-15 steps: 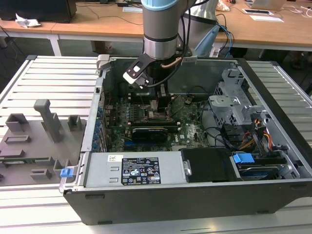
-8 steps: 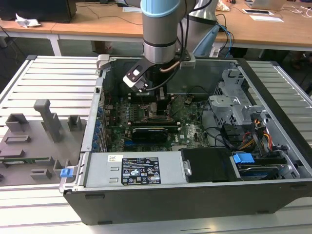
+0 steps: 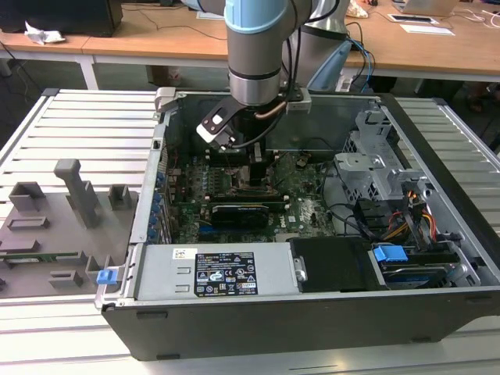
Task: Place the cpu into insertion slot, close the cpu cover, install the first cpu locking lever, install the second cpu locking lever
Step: 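Place the cpu into insertion slot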
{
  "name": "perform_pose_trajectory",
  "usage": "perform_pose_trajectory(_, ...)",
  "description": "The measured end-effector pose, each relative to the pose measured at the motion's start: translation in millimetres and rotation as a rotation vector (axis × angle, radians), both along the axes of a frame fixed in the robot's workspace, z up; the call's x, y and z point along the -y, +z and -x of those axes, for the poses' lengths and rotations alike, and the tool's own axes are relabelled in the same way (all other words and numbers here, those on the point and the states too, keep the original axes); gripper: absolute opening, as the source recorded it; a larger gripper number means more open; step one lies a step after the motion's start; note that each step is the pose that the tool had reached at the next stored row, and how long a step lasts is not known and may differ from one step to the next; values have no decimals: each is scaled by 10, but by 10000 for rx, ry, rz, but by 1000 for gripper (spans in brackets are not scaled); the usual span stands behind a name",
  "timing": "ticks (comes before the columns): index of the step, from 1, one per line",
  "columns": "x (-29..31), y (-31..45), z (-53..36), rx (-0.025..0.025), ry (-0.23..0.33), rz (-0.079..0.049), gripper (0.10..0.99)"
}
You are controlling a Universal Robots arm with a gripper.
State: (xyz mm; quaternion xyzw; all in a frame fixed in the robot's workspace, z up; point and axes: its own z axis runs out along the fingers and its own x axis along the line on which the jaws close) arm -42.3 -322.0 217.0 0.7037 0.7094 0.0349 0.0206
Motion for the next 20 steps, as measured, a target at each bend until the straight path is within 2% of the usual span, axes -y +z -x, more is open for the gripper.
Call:
perform_pose_trajectory(3, -5, -23, 4, -1, -57, 1, 541)
perform_pose_trajectory(6, -11, -84, 7, -1, -223, 2, 541)
perform_pose_trajectory(20, -42, -135, 9, -1, -183, 5, 541)
